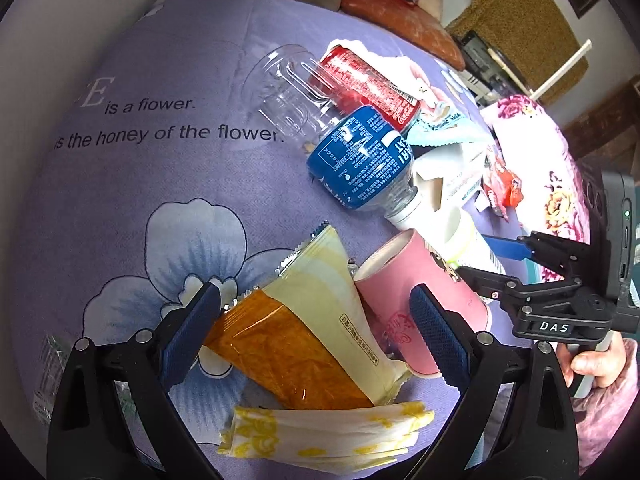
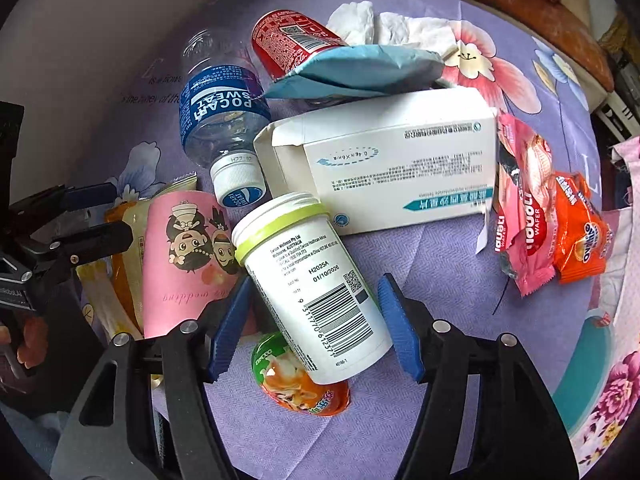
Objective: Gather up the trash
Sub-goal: 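Grasp the pink paper cup with the left tool while the right tool lifts the bottle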
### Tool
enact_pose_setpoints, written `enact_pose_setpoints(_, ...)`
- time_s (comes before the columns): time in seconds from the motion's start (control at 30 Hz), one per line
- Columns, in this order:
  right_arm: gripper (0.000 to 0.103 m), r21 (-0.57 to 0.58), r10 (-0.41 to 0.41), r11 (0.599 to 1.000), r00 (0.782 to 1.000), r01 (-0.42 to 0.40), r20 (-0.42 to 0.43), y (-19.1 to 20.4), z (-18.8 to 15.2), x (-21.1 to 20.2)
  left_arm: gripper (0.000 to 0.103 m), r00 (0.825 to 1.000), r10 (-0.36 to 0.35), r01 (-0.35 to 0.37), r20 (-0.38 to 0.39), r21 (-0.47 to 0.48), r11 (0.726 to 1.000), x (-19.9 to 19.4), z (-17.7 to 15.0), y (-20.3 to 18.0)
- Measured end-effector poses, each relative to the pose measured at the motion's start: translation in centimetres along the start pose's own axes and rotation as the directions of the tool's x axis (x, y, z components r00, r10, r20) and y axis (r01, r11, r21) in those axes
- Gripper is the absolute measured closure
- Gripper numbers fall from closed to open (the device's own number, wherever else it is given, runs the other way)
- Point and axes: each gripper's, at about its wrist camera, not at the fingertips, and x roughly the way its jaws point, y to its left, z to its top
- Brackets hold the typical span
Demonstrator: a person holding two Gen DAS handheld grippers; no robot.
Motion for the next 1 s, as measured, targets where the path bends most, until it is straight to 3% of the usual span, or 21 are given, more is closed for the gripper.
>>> enact_pose_setpoints(0.07,0.05,0.031,0.03,0.999,0.999,-0.03,0.013,-0.9,-1.1,-0.7,0.008,1.0,-0.001,0.001,0.007,0.005,1.0,-0.5,0.1,-0.6)
enact_pose_setpoints(0.2,0.052,0.105,0.015,0.994,0.999,-0.02,0.045,-3.2,-4.2,-2.3,0.008,1.0,-0.02,0.02,0.009,0.047,0.999,-1.0,0.0,-3.2)
enact_pose_setpoints(0.33,0.052,0.189,-0.001,0.982,0.998,-0.01,0.056,-5.8,-7.3,-3.0,0.018,0.999,0.014,-0.011,-0.03,0.096,0.995,0.6,-0.6,-6.5)
enact_pose_setpoints(0.37,0.052,0.207,-0.015,0.978,0.998,0.002,0.059,-6.3,-7.9,-3.3,0.018,0.998,0.043,-0.039,-0.037,0.096,0.995,1.3,-0.8,-6.9)
enact_pose_setpoints(0.53,0.051,0.233,-0.017,0.972,0.997,-0.001,0.074,-7.2,-10.6,-4.0,0.016,0.999,0.03,-0.029,-0.035,0.025,0.999,2.9,-0.5,-7.8)
enact_pose_setpoints(0.77,0.049,0.233,0.004,0.972,0.996,-0.023,0.084,-7.3,-11.2,-3.2,0.016,0.996,0.052,-0.049,-0.076,0.039,0.998,5.4,-0.7,-10.3)
enact_pose_setpoints(0.83,0.049,0.237,0.008,0.971,0.997,-0.027,0.082,-7.2,-10.9,-2.6,0.016,0.995,0.029,-0.026,-0.098,0.031,0.999,6.5,-1.0,-10.4)
enact_pose_setpoints(1.0,0.049,0.259,0.029,0.965,0.996,-0.052,0.089,-7.6,-10.9,-2.1,0.027,0.996,0.074,-0.069,-0.055,0.086,0.994,6.9,-1.0,-11.2)
